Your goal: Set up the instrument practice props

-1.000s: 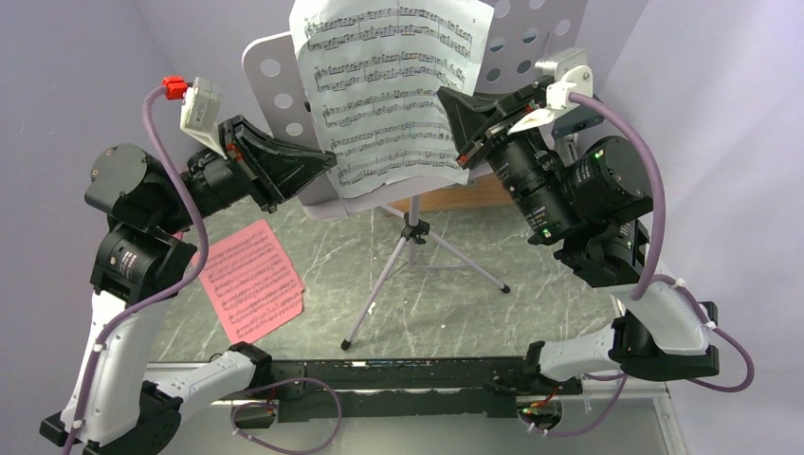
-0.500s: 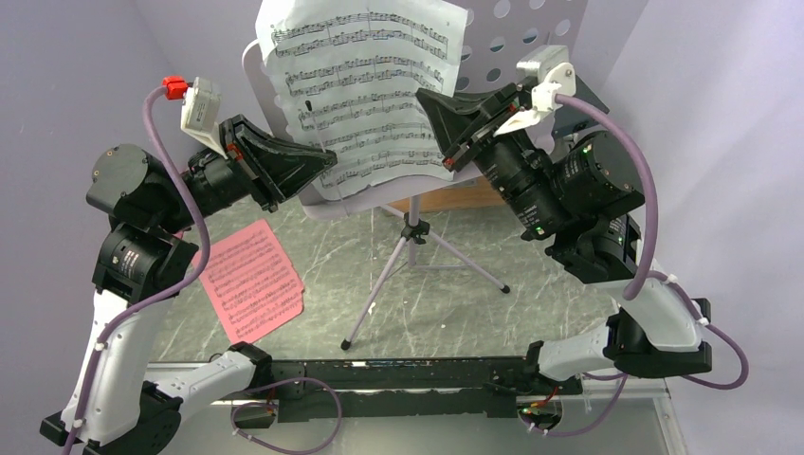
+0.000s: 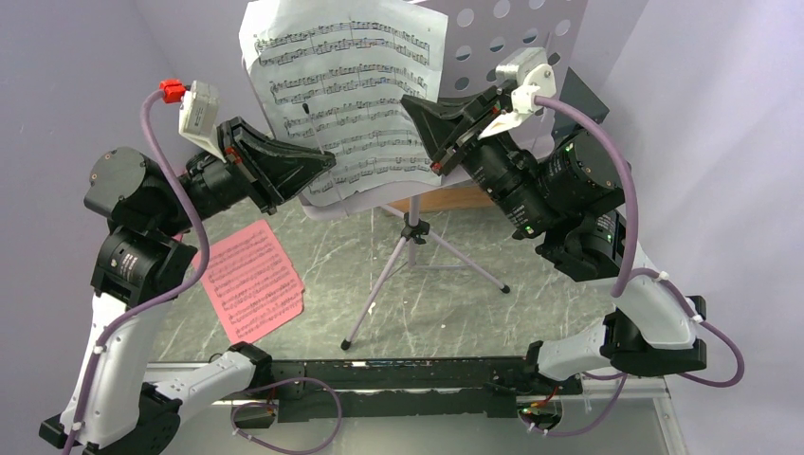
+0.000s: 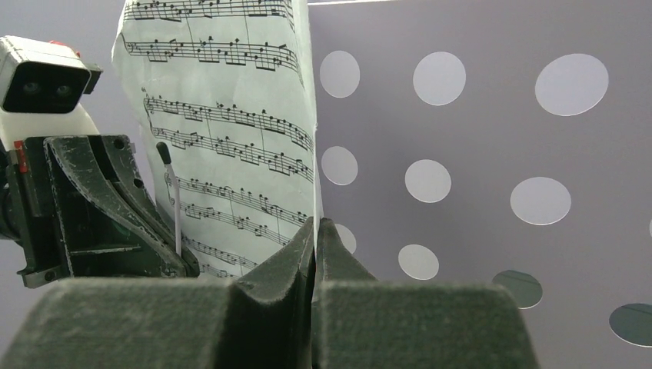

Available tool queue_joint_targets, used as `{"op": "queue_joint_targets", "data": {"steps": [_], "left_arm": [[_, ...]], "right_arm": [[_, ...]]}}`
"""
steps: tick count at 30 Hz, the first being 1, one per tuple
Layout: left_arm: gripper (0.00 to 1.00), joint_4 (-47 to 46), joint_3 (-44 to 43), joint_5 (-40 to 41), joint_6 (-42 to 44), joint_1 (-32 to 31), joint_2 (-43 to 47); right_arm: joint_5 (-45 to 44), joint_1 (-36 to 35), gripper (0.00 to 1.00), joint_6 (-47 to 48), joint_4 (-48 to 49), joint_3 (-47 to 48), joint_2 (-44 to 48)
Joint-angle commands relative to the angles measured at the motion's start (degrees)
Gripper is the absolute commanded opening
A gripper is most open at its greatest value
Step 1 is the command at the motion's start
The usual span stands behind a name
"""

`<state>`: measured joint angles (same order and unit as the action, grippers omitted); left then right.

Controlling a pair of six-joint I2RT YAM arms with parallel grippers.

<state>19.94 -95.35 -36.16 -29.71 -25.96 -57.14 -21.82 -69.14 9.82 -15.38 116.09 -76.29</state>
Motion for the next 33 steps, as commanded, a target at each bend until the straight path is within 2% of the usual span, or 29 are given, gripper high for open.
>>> {"op": "queue_joint_targets", "data": {"steps": [1,5,8,11,15,17,22,28,33], "left_arm": [[0.0,-1.15,0.84,0.48,1.43,0.16,0.19],[0.0,-0.69,0.73,1.16,0.94,0.15,0.19],[0.12,0.63,0.61,2.47,0.61,0.14,0.46],[0.28,0.68,1.51,3.46,0.17,0.13,1.39],[0.46,-0.18,3.39,5.0,-0.61,0.2,3.41],[0.56,-0.56,3.92,5.38,-1.34,0.2,4.14],[0.66,0.32,3.9,4.64,-2.92,0.18,5.38],[0.77,7.45,4.44,6.8,-0.76,0.2,11.66],[0.86,16.92,10.02,7.69,3.08,0.2,21.71]], "right_arm": [[0.18,-0.02,0.0,-0.61,1.28,0.22,0.69],[-0.01,-0.03,0.0,-0.46,1.12,0.24,0.68],[-0.81,0.02,0.0,0.22,1.93,-0.97,1.47],[-2.53,0.06,0.2,1.25,1.95,-1.52,2.78],[-3.17,0.06,0.27,1.88,2.53,-3.48,6.09],[-3.78,0.06,0.36,2.1,2.25,-4.25,7.44],[-4.44,0.06,0.52,1.74,0.63,-7.01,11.56],[5.75,0.06,0.65,-3.14,-5.52,-16.27,20.16],[23.45,0.06,0.71,-4.03,-6.63,-34.05,31.08]]}}
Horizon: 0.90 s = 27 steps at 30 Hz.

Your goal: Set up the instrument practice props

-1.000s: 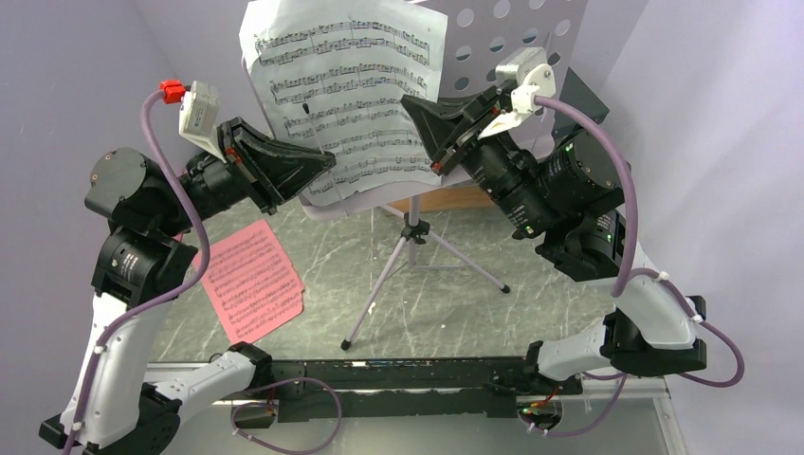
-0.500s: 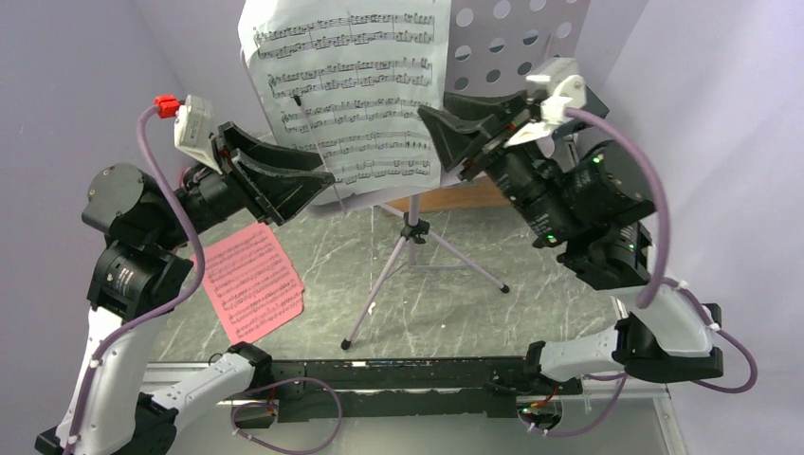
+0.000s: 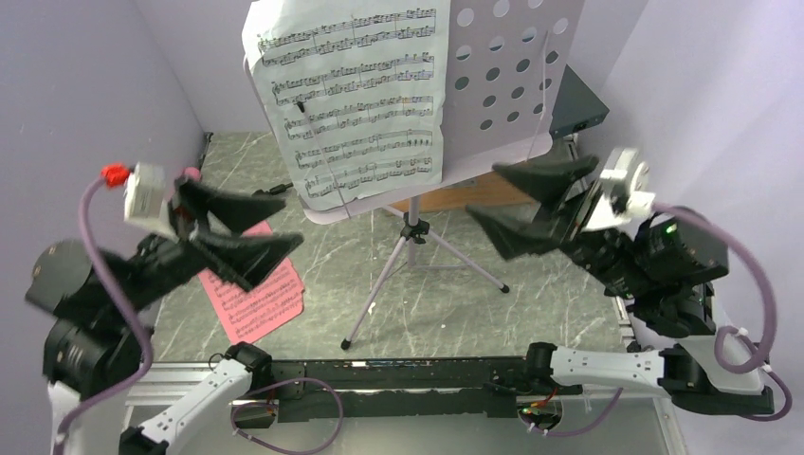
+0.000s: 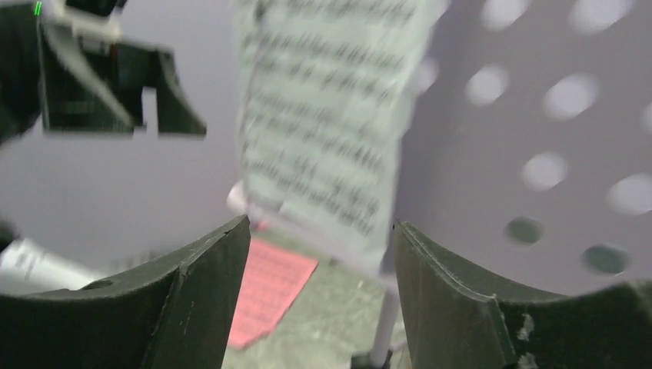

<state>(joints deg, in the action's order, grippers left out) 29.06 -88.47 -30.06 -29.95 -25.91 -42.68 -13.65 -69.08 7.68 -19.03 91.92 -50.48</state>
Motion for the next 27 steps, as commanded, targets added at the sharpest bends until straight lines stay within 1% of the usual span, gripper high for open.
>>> {"op": "queue_joint_targets", "data": {"steps": [1,3,6,8,9,11,13,14,15,17,20,23,25,26,27], "left_arm": [[0.87,10.11,4.88,2.45,3.71,0.16,9.51],[0.89,14.88,8.23,4.43,4.53,0.16,13.41],[0.89,23.32,12.82,8.33,4.46,0.16,17.34],[0.89,26.03,17.35,10.77,2.39,0.15,19.98],[0.89,26.58,21.27,12.33,0.56,0.16,21.09],[0.93,28.0,27.6,17.19,-5.01,0.15,22.74],[0.95,31.06,33.49,25.37,-12.96,0.12,24.01],[0.95,32.78,36.11,28.42,-17.2,0.14,24.57],[0.96,34.73,38.26,29.71,-20.79,0.16,24.87],[0.95,37.29,41.37,33.45,-26.12,0.16,24.78],[0.93,39.02,41.92,38.12,-31.26,0.16,21.07],[0.99,35.32,43.17,40.42,-33.19,0.16,13.96],[0.99,30.46,44.51,41.03,-32.97,0.17,6.74],[1.0,29.54,44.55,42.41,-33.25,0.16,2.6],[1.0,29.27,44.03,44.26,-34.0,0.28,-3.34]], "right_arm": [[18.46,0.0,0.72,-2.08,-2.8,-13.38,7.16],[21.59,0.0,0.73,-3.74,-2.1,-20.02,10.38],[23.06,0.0,0.74,-6.69,-0.49,-29.46,13.82],[23.14,0.0,0.75,-9.52,1.77,-35.5,15.07],[23.26,0.0,0.75,-11.02,3.44,-38.6,15.36],[23.82,-0.03,0.75,-13.9,7.01,-43.74,15.13],[25.06,0.0,0.76,-15.85,9.72,-46.77,13.95],[25.34,-0.05,0.76,-16.34,9.9,-47.21,13.07],[24.83,-0.06,0.76,-16.76,9.33,-46.92,12.16],[23.38,-0.09,0.75,-17.27,7.31,-45.47,10.83],[22.11,-0.09,0.75,-18.0,6.0,-44.95,10.66],[21.64,-0.09,0.75,-19.4,7.2,-46.51,11.39],[21.8,-0.09,0.75,-20.42,7.68,-47.28,11.69],[21.89,-0.09,0.75,-20.9,7.7,-47.43,11.84],[22.05,-0.09,0.74,-21.4,7.66,-47.52,12.0]]}}
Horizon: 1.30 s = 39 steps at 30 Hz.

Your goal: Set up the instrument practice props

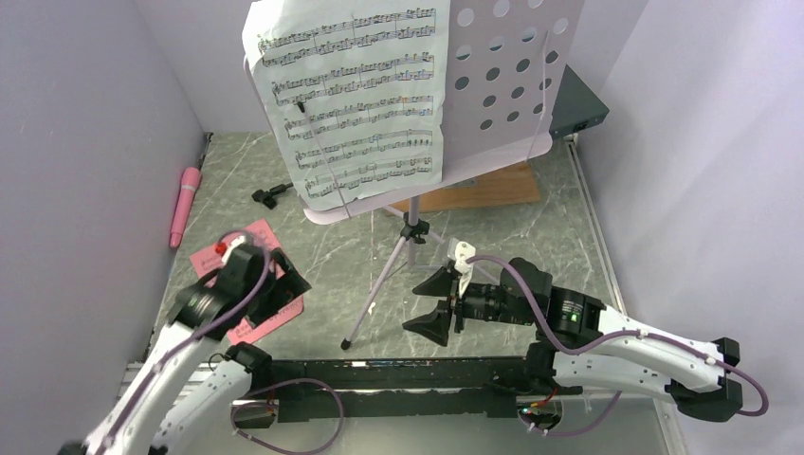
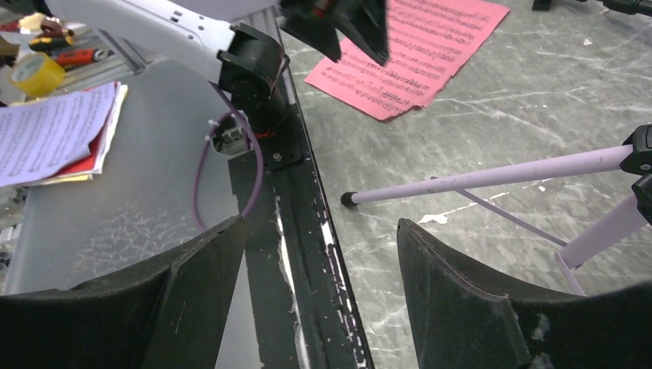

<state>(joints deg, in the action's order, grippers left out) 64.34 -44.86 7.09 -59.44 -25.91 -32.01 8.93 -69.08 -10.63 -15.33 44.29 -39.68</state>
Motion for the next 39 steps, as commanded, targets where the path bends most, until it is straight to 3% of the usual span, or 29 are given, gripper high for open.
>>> {"op": "queue_joint_targets", "data": {"steps": [1,5,9,12,18,27,39], "left_arm": [[0.99,-6.49,-0.78,9.43,-4.47,0.58,-18.38],[1.0,-6.27,-7.33,12.19,-1.83,7.15,-33.35],[0.99,-8.85,-13.16,4.31,6.06,17.99,-44.96],[0.99,-9.08,-19.49,4.62,10.58,18.62,-54.08],[0.92,-2.04,-29.86,5.08,8.43,18.55,-72.45],[0.85,-7.38,-23.35,6.7,1.75,19.19,-73.43],[0.53,-13.97,-11.84,2.87,-3.37,22.75,-68.39]], "right_arm": [[-0.36,-0.05,0.74,-3.63,3.9,0.05,1.43],[-0.05,-0.22,0.73,-5.03,4.25,-1.25,3.33],[-0.39,-0.26,0.73,-5.1,5.48,-2.46,4.71],[-0.25,-0.27,0.73,-5.1,7.06,-3.41,5.09],[0.45,-0.27,0.73,-5.18,8.76,-5.0,5.42],[0.27,-0.35,0.72,-5.6,7.73,-5.8,6.79],[-0.23,-0.32,0.72,-5.87,9.32,-7.07,4.6]]}}
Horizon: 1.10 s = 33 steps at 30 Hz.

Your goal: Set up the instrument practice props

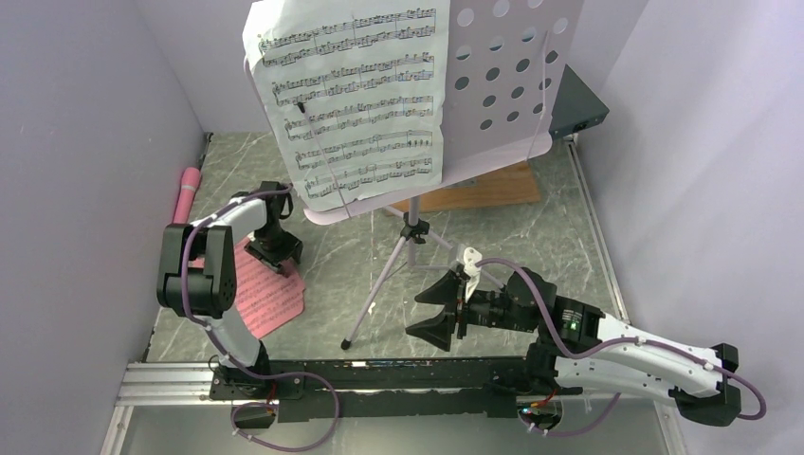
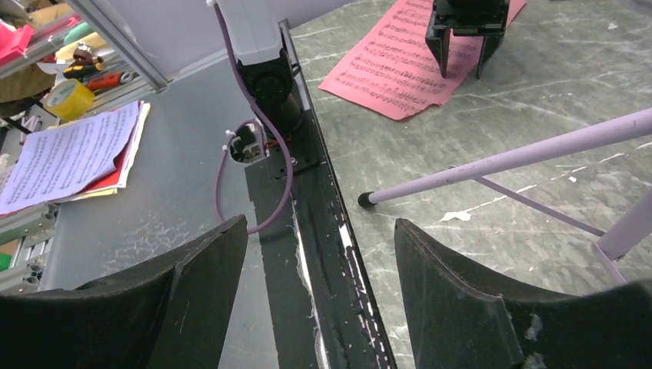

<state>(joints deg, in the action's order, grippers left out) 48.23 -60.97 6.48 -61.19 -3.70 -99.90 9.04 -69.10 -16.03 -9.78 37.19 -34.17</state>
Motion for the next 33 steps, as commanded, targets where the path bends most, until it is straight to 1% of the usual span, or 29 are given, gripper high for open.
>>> {"op": "queue_joint_targets", "data": {"steps": [1,4,9,14,18,20,22,27,31,33], "left_arm": [[0.5,1.95,4.69,3.44,-1.73,0.54,0.25],[0.42,0.7,6.91,3.11,-2.16,0.52,3.36],[0.32,-1.28,9.85,3.56,-2.44,0.58,7.42],[0.22,-0.52,9.65,3.8,-1.79,0.54,10.27],[0.17,1.87,7.99,1.55,-0.82,0.59,14.09],[0.15,3.32,6.96,-0.43,-0.33,0.54,16.92],[0.1,5.02,5.7,-2.16,-0.08,0.54,20.76],[0.01,9.03,3.12,-5.89,-0.65,0.56,30.69],[0.0,12.72,1.21,-10.42,-3.79,0.56,38.15],[0.0,14.47,-0.21,-12.01,-6.79,0.54,41.97]], "right_arm": [[-0.29,-0.33,0.72,-0.49,4.03,0.06,-1.3],[0.13,-0.33,0.72,-0.64,4.96,-0.01,-2.47],[0.13,-0.28,0.72,-0.83,6.27,-0.3,-3.39],[0.08,-0.3,0.72,-1.47,7.06,-0.58,-4.63],[-0.76,-0.33,0.72,-2.58,8.25,-0.92,-6.16],[-1.37,-0.29,0.72,-3.19,9.18,-1.21,-6.94],[-2.2,-0.32,0.72,-3.83,9.48,-1.49,-7.85],[-3.74,-0.33,0.72,-5.5,14.42,-2.03,-11.26],[-4.21,-0.93,0.71,-4.96,17.24,-0.85,-15.79],[-6.88,-3.4,0.72,-3.33,18.93,0.27,-18.45]]}}
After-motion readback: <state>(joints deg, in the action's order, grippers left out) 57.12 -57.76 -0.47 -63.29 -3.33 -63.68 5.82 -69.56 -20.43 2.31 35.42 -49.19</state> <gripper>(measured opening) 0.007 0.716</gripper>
